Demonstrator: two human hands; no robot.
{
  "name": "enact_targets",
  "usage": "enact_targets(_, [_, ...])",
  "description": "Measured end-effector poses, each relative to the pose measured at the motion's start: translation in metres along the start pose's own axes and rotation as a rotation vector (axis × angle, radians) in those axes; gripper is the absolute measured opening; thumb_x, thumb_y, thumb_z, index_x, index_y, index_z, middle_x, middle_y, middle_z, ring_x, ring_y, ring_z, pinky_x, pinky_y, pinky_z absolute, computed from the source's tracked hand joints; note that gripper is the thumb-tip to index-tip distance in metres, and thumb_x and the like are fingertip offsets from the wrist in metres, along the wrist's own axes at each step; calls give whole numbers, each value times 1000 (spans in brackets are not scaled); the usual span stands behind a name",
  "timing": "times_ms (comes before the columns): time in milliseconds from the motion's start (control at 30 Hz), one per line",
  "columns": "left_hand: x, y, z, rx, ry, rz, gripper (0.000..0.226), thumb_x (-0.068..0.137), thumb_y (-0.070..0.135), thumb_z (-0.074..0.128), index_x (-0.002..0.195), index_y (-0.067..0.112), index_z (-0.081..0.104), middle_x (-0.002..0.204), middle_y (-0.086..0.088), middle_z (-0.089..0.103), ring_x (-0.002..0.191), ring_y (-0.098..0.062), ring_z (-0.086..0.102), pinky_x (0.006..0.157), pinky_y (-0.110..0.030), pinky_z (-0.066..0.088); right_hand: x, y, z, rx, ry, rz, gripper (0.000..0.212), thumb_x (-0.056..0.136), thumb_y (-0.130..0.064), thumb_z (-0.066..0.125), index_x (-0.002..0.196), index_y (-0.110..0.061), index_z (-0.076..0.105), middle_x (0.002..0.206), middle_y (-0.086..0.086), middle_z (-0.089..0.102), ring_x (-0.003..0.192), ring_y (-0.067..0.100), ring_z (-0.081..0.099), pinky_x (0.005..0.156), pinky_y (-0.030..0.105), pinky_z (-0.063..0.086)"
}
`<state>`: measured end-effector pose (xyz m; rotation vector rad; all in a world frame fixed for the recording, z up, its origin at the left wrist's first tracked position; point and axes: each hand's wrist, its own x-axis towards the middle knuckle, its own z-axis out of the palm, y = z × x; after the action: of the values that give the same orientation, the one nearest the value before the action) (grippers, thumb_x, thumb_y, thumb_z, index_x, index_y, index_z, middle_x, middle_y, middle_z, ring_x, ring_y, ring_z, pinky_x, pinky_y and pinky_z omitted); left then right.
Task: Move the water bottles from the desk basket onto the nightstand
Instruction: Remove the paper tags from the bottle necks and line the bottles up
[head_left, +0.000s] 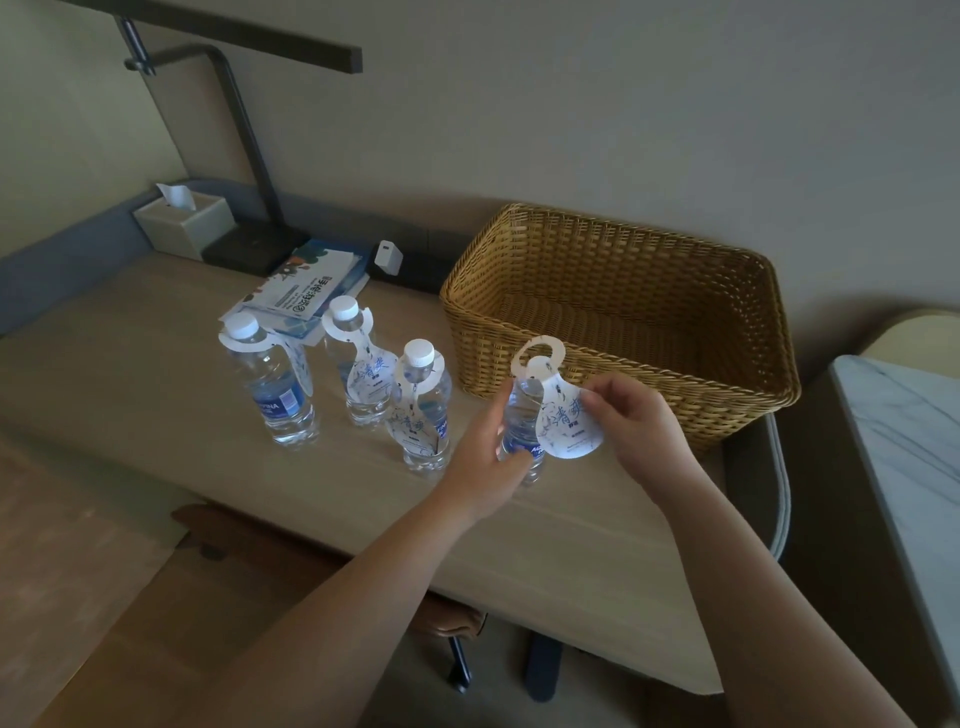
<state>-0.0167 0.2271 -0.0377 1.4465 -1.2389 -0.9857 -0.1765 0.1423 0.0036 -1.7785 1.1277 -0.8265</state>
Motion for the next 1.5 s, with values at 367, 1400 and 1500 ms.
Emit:
enact_targets(367, [35, -12, 5, 115, 128, -27, 99, 70, 41, 83, 146, 40, 20, 136, 17, 42, 123, -5, 46, 98, -27, 38, -19, 38, -24, 84, 286, 195, 9, 93, -28, 59, 87, -28, 66, 85, -6, 70, 78, 8, 66, 60, 20, 52])
enact_targets(1400, [33, -22, 19, 269, 310, 80, 67, 68, 38, 84, 119, 36, 41, 120, 5, 58, 107, -16, 58, 89, -45, 51, -113, 174, -7, -750, 94, 427, 46, 97, -33, 43, 140, -16, 44, 145, 4, 38, 136, 24, 28, 103, 36, 38])
enact_targets(1500, [32, -22, 19, 259, 303, 78, 70, 69, 36, 84, 125, 29, 42, 122, 4, 58, 109, -18, 58, 90, -47, 51, -112, 176, -14, -737, 75, 454, 52, 97, -38, 41, 146, -19, 36, 152, 4, 31, 140, 25, 26, 111, 37, 29])
